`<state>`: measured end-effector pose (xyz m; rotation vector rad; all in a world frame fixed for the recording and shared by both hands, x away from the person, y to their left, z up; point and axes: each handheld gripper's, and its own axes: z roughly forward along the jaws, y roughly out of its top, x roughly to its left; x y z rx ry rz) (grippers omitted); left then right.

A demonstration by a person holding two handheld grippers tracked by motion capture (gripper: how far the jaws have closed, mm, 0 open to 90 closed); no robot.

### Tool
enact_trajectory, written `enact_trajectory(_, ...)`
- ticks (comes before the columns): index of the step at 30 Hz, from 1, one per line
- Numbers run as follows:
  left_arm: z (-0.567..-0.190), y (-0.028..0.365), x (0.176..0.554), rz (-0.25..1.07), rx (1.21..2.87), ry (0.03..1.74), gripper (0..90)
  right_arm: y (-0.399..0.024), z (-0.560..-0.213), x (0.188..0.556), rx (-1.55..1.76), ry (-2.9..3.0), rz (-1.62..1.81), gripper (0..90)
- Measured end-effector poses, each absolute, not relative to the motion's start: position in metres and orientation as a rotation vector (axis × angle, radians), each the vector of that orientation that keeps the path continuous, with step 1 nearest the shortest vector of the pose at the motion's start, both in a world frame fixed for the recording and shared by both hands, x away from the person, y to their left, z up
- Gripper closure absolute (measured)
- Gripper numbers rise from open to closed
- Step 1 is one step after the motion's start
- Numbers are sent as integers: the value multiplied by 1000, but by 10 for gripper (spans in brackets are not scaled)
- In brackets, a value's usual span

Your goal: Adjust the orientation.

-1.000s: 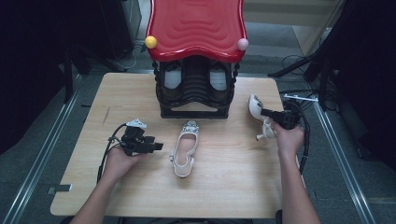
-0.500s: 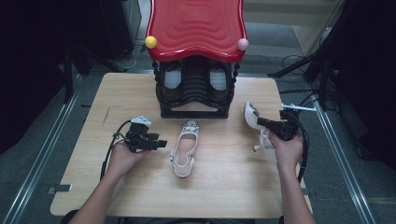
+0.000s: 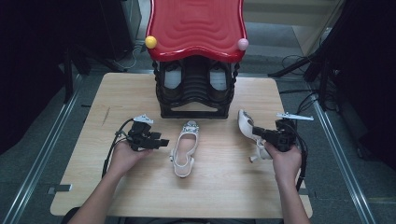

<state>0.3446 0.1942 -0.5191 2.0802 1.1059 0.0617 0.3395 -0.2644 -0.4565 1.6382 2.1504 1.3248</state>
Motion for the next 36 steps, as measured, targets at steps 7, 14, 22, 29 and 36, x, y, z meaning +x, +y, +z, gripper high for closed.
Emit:
enact_trajectory(7, -519, 195, 345, 62, 2079, 1109, 431, -254, -457, 334, 1624, 2197, 1348, 883)
enact_trajectory(14, -519, 194, 345, 60, 2083, 1104, 431, -244, -457, 332, 1601, 2241, 1381, 883)
enact_trajectory(22, -518, 195, 344, 67, 2081, 1106, 431, -227, -459, 330, 1555, 2306, 1373, 883)
enact_trajectory(29, -518, 200, 340, 74, 2071, 1117, 431, -211, -463, 334, 1523, 2368, 1370, 883)
enact_trajectory(36, -519, 203, 336, 72, 2060, 1130, 431, -196, -469, 338, 1483, 2405, 1352, 882)
